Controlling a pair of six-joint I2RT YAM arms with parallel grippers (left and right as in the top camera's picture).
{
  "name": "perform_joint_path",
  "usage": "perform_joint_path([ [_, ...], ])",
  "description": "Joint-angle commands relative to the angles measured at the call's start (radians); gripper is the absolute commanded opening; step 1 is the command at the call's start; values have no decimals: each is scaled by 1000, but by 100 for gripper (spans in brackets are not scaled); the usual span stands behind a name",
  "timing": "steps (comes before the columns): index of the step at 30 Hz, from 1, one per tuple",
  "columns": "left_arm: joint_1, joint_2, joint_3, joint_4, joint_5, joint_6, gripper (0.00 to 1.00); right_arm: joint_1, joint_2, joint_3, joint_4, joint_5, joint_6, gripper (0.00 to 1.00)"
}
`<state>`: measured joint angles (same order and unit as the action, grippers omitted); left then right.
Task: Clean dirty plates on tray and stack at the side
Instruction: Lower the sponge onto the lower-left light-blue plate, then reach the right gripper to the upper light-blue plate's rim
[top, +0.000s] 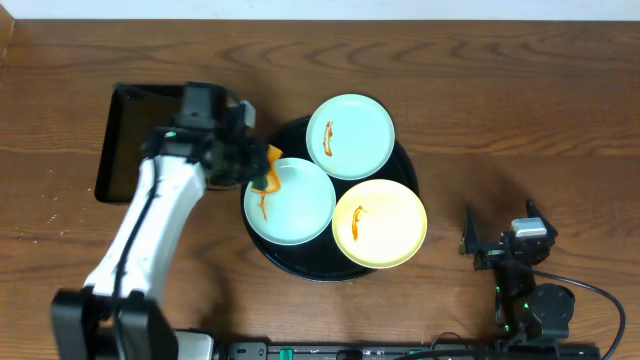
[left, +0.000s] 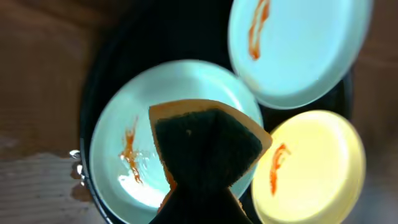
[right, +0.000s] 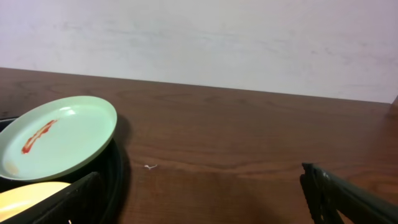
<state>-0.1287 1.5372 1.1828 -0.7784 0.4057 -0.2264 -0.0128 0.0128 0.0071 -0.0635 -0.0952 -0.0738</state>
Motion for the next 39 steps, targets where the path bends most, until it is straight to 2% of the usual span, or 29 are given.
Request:
perform_joint_path([
  [1, -42, 58, -3, -11, -58, -61, 7, -8, -4, -1, -4, 5, -10, 99],
  [8, -127, 135, -3, -26, -56, -147, 8, -8, -4, -1, -4, 5, -10, 99],
  [14, -187, 152, -3, -22, -56, -153, 8, -8, -4, -1, -4, 5, -10, 99],
  [20, -193, 152, -3, -21, -106, -158, 7, -8, -4, -1, -4, 5, -10, 99],
  [25, -193, 157, -4, -11, -135, -244, 8, -8, -4, -1, -4, 5, -10, 99],
  [32, -193, 158, -4, -2, -135, -243, 8, -8, -4, -1, 21, 3, -9, 99],
  [34, -193, 158, -4, -2, -135, -243, 8, -8, -4, -1, 70, -65, 39, 99],
  [36, -193, 158, -4, -3, -135, -243, 8, -8, -4, -1, 150, -288, 193, 99],
  [39, -193, 158, -4, -2, -135, -243, 8, -8, -4, -1, 279, -409, 216, 99],
])
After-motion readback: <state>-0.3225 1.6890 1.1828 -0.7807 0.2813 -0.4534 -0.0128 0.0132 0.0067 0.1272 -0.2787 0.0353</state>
